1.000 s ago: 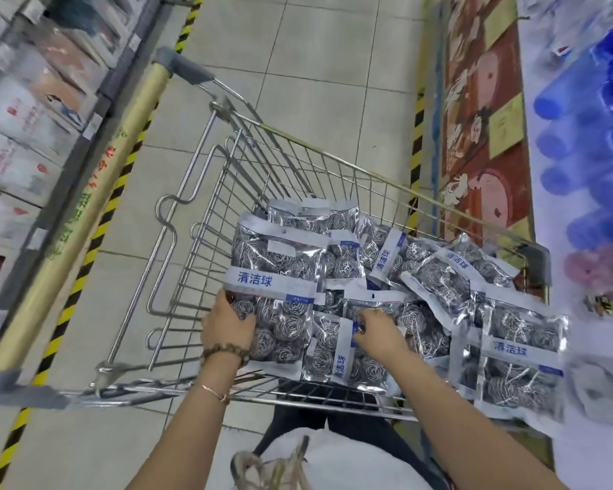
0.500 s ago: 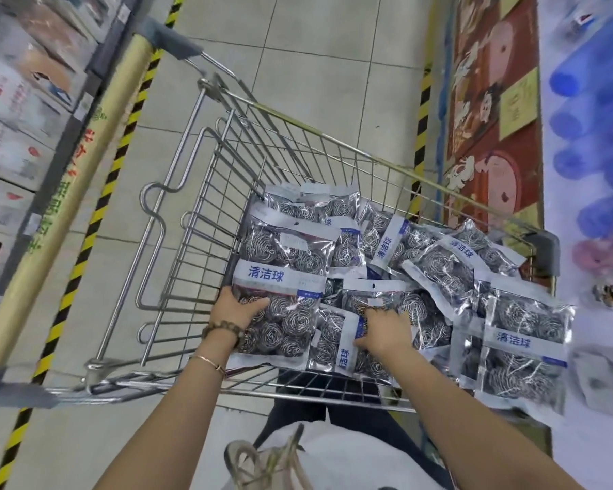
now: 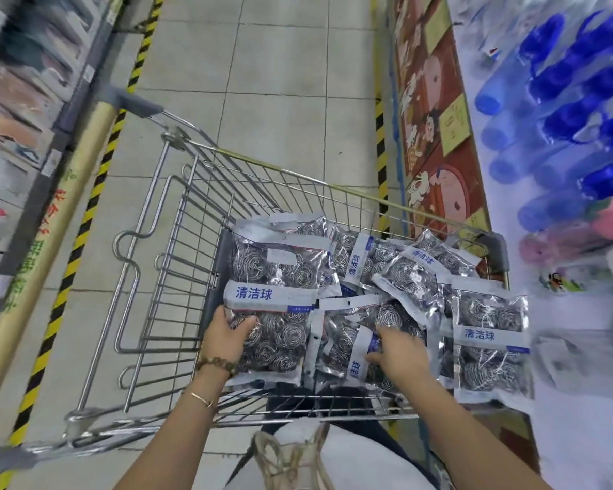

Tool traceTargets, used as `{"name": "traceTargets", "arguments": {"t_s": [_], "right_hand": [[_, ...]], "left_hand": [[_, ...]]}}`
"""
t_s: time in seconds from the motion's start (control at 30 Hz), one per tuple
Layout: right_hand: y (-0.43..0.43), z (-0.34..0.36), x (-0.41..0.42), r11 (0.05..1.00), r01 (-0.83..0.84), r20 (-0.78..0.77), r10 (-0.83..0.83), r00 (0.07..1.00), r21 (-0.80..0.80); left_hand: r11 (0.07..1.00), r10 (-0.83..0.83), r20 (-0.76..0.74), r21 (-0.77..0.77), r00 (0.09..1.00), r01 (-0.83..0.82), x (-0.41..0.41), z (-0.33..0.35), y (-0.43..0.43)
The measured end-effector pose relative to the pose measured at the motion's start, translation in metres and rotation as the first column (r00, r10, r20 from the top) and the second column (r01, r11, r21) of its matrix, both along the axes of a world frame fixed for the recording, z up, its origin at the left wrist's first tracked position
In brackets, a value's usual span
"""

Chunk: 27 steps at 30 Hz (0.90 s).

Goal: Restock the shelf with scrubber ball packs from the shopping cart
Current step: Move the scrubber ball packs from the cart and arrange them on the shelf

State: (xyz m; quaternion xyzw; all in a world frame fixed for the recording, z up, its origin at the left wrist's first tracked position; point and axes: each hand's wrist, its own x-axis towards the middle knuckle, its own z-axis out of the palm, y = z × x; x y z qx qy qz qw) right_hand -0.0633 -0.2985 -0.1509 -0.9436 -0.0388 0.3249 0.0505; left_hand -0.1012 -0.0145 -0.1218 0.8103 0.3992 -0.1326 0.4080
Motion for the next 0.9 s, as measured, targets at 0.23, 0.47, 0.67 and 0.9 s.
{"name": "traceTargets", "arguments": {"t_s": [0.23, 0.47, 0.67, 0.9], "right_hand": [[-0.006, 0.018, -0.007, 0.889, 0.407, 0.108, -0.435, 0.894, 0.208], [0.004, 0.025, -0.031, 0.583, 0.673, 0.070, -0.777, 0.625, 0.455], [0.003, 0.048, -0.061, 0.396, 0.689, 0.093, -0.897, 0.433, 0.608], [-0.008, 0.073, -0.096, 0.244, 0.682, 0.173, -0.970, 0.171, 0.690]], "left_hand": [[0.990, 0.074, 0.143, -0.132, 0.987, -0.055, 0.013, 0.010, -0.003], [0.983, 0.005, 0.190, -0.182, 0.982, 0.031, 0.015, 0.023, -0.011], [0.968, -0.106, 0.277, -0.190, 0.955, 0.163, 0.019, 0.030, -0.015], [0.911, -0.094, 0.441, -0.324, 0.893, 0.256, 0.027, 0.051, -0.054]]}}
